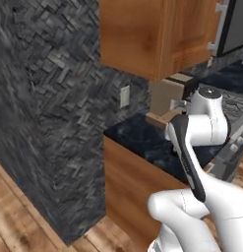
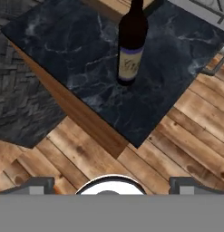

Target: There is a wine glass and glass cup on the dining counter. Place the wine bottle next to the wine glass and the juice bottle next to the glass cup.

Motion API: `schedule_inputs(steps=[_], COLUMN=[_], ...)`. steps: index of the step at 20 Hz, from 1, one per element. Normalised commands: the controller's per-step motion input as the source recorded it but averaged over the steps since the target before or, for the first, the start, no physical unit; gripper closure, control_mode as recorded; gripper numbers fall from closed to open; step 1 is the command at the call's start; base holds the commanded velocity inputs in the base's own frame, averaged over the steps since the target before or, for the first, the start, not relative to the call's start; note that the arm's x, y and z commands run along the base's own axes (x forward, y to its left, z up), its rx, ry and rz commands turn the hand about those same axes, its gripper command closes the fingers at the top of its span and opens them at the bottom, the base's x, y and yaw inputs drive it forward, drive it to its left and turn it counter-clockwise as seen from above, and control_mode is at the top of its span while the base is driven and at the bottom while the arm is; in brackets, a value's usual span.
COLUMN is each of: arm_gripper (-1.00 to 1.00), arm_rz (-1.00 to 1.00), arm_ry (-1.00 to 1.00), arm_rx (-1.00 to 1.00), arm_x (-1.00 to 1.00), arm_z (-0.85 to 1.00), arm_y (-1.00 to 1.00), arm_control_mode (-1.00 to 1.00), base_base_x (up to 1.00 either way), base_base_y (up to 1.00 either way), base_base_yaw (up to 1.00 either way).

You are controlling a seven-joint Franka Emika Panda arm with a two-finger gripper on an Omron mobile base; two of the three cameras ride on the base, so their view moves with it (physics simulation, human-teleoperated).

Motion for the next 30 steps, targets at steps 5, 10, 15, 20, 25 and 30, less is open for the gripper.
schedule_inputs(steps=[5, 10, 15, 20, 25, 30], arm_gripper=[-1.0, -1.0, -1.0, -1.0, -1.0, -1.0], arm_rz=[0.0, 0.0, 0.0, 0.0, 0.0, 0.0], arm_ry=[0.0, 0.0, 0.0, 0.0, 0.0, 0.0], arm_rx=[0.0, 0.0, 0.0, 0.0, 0.0, 0.0], arm_x=[0.0, 0.0, 0.0, 0.0, 0.0, 0.0], arm_z=[0.0, 0.0, 0.0, 0.0, 0.0, 0.0], arm_y=[0.0, 0.0, 0.0, 0.0, 0.0, 0.0], arm_control_mode=[1.0, 1.0, 1.0, 1.0, 1.0, 1.0], base_base_x=[-0.4, -0.44, -0.16, 0.03, 0.02, -0.13], base_base_y=[-0.53, -0.51, -0.5, -0.66, -0.69, -0.66], base_base_yaw=[0.42, 0.48, 0.46, 0.24, 0.18, 0.18])
